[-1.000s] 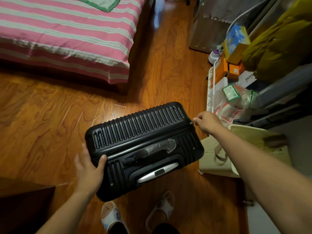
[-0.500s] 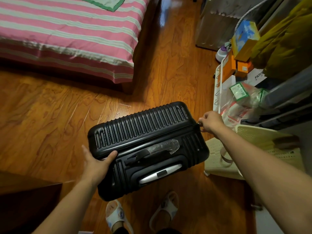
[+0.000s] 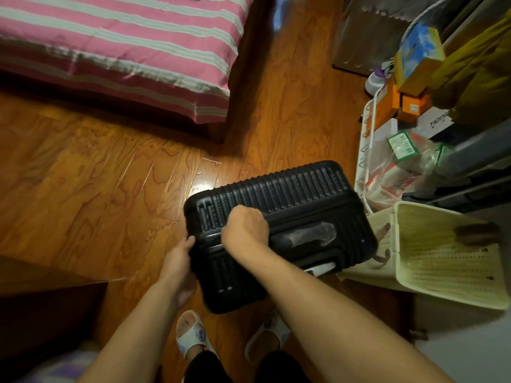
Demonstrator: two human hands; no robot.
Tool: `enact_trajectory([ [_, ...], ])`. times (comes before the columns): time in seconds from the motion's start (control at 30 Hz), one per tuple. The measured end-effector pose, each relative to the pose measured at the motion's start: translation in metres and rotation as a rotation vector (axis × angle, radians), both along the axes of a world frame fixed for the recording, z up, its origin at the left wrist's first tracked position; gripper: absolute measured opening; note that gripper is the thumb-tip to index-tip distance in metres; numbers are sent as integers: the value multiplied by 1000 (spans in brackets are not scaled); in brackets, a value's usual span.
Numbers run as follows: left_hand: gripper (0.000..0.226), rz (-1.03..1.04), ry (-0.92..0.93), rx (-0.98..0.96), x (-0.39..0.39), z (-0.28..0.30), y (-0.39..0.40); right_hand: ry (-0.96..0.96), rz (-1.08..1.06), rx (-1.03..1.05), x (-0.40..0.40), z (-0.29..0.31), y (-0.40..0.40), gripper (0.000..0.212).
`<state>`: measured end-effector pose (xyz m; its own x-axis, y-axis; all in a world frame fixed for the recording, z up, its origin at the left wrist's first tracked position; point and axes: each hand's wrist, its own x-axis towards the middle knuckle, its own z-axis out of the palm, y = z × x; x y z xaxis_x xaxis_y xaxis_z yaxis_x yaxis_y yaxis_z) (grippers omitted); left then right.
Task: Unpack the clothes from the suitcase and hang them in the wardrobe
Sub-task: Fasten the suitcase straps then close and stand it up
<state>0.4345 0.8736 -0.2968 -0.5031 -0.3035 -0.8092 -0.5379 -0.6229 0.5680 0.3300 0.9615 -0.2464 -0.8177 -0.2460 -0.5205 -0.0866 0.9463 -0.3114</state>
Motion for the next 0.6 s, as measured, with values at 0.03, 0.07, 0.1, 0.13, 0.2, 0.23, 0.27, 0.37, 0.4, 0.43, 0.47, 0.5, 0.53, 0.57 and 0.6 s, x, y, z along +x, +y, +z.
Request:
enact_trajectory([
  [0.03,36,20,-14,10,0,2,1,13,-20,-7,4,0,-8,17],
  [0.07,36,28,-8,16,2,1,2,33,-37,-6,5,1,-14,18],
  [0.1,37,39,1,25,3,1,3,65,-53,-5,4,-1,-18,18],
  [0.13,40,60,-4,37,3,-2,2,107,-65,-4,4,-4,-20,17],
  [0.2,44,142,-13,115,7,-8,-2,218,-49,-22,16,-10,-19,15],
  [0.23,45,180,-23,154,12,-13,-3,300,-28,-44,24,-14,-15,15],
  [0.27,45,193,-43,171,18,-20,-6,383,-2,-46,33,-20,-8,16],
  [0.37,44,17,-22,155,36,-28,-7,572,-22,-30,42,-38,21,23],
  [0.4,42,-125,-10,87,40,-30,-6,574,-57,-52,41,-41,28,23],
  [0.43,38,-303,10,-76,42,-31,-7,560,-88,-82,43,-43,32,21],
  [0.47,34,-477,31,-346,39,-34,-11,560,-114,-113,44,-44,34,19],
  [0.5,31,-612,63,-676,32,-40,-18,562,-136,-135,47,-43,33,17],
  [0.53,31,-718,153,-985,19,-40,-27,555,-151,-143,51,-43,32,16],
  [0.57,37,-811,297,-1207,0,-37,-36,531,-157,-142,54,-45,32,16],
  [0.6,45,-956,471,-1348,-23,-34,-46,500,-168,-134,55,-47,33,21],
])
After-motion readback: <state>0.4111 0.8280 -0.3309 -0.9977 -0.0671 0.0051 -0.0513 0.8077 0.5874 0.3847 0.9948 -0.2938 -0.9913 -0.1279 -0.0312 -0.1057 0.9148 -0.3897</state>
